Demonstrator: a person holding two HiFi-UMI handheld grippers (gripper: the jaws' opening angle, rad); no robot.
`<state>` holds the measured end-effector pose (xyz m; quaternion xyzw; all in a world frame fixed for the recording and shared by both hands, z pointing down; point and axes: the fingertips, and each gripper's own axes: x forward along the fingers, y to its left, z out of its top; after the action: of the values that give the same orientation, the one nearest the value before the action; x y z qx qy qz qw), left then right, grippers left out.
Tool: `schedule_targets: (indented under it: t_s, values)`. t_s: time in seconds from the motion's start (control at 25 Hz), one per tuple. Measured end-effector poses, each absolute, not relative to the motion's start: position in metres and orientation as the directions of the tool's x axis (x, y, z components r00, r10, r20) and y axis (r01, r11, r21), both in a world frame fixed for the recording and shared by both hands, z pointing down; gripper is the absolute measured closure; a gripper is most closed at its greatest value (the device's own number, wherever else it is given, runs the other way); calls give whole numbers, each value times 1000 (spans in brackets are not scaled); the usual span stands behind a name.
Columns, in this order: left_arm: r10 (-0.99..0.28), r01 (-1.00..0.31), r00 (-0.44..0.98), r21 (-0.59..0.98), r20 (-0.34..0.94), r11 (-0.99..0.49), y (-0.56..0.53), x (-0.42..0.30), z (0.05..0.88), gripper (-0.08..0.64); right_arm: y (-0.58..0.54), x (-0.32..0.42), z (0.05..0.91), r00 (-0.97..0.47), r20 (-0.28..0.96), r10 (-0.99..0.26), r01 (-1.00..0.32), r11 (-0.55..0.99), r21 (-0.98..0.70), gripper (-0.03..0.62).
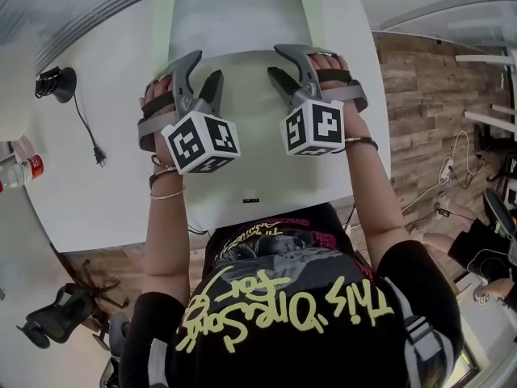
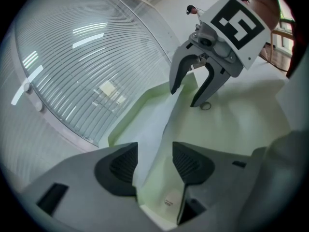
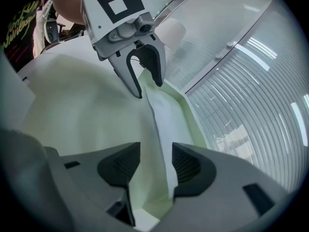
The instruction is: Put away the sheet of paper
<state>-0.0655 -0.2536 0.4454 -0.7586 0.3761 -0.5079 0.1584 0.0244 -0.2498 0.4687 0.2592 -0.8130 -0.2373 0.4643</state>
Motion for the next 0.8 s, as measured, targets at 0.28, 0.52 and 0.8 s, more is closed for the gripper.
schedule_targets:
  t_s: [0.28,0.52,0.8]
  values:
    - [-749,-456,225,-612,623,-646,-243,-68,437,334,-240,22,457,-432,601,-672,-241,728,641,400]
    - [-773,-487,231,-617,591,-618,-234,-71,431,334,-229,16,450,-445,566,-694,-293,710,640,400]
    - [-791,-519,239,-614,563,-594,-223,-75,424,336,-218,12,441,-448,535,-717,-336,689,642,400]
